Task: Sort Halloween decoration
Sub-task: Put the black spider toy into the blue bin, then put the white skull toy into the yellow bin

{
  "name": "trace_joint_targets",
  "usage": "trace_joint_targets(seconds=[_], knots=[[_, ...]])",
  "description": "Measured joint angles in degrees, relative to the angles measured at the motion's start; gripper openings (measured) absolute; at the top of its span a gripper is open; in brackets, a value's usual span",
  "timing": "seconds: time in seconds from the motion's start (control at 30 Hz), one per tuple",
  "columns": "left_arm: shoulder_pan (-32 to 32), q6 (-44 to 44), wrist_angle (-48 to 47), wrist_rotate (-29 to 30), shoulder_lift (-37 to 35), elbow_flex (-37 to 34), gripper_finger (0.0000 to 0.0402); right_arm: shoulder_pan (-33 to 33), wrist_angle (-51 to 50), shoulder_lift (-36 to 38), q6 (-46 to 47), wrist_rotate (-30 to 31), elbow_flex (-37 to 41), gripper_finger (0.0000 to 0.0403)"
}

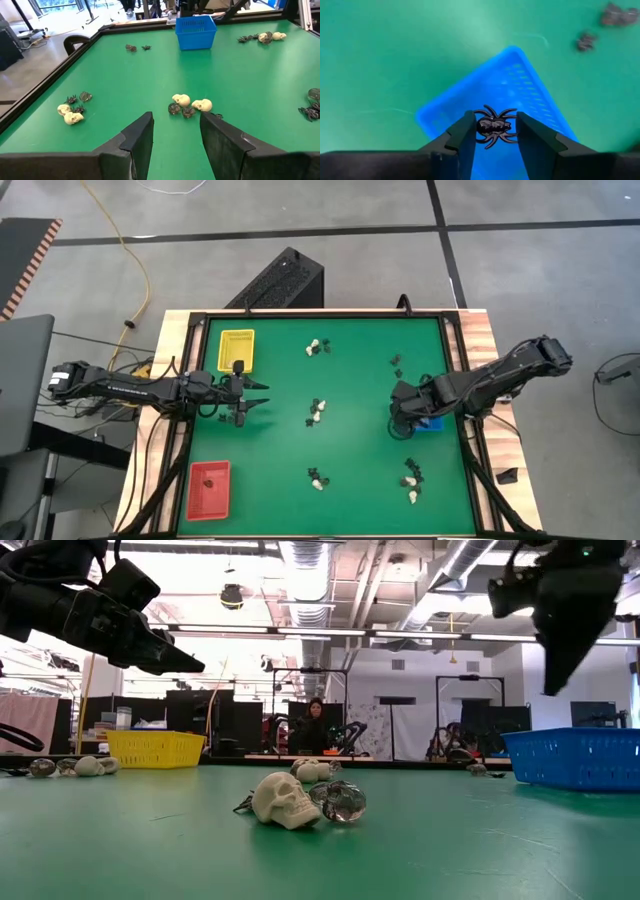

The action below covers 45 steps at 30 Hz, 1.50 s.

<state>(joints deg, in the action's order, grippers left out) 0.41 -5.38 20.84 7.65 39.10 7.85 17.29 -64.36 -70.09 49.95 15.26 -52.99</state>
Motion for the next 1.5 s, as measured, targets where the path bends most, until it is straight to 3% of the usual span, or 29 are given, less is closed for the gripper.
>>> trace_joint_targets(seconds=[0.3,0.57,0.77,1.0,1.27,1.5], knots=[[0.0,0.3,0.0,0.0,0.0,0.0,0.0153,-0.4,-3.1,-3.3,5.1,-0.4,0.0,0.0186],[0.0,0.7,-0.6,0.0,0.0,0.0,0.0153,-1.8,-5.8,-3.1,5.0,-0.6,0.0,0.0235],[0.0,2.4,-3.4,3.0,-0.1,0.2,0.0153,-1.6,-2.6,-3.1,1.3,2.3,0.0,0.0244],[0.0,14.1,-26.2,13.6,0.7,10.3,0.0153,-2.4,12.1,-2.9,-13.5,8.6,0.0,0.0245],[-0.1,37.9,-57.1,9.8,8.6,22.7,0.0153,-7.1,25.8,-2.9,-30.1,7.7,0.0,0.0245],[-0.3,42.6,-62.3,7.0,19.5,23.4,0.0153,-9.2,35.8,-3.0,-38.6,4.0,0.0,0.0245]])
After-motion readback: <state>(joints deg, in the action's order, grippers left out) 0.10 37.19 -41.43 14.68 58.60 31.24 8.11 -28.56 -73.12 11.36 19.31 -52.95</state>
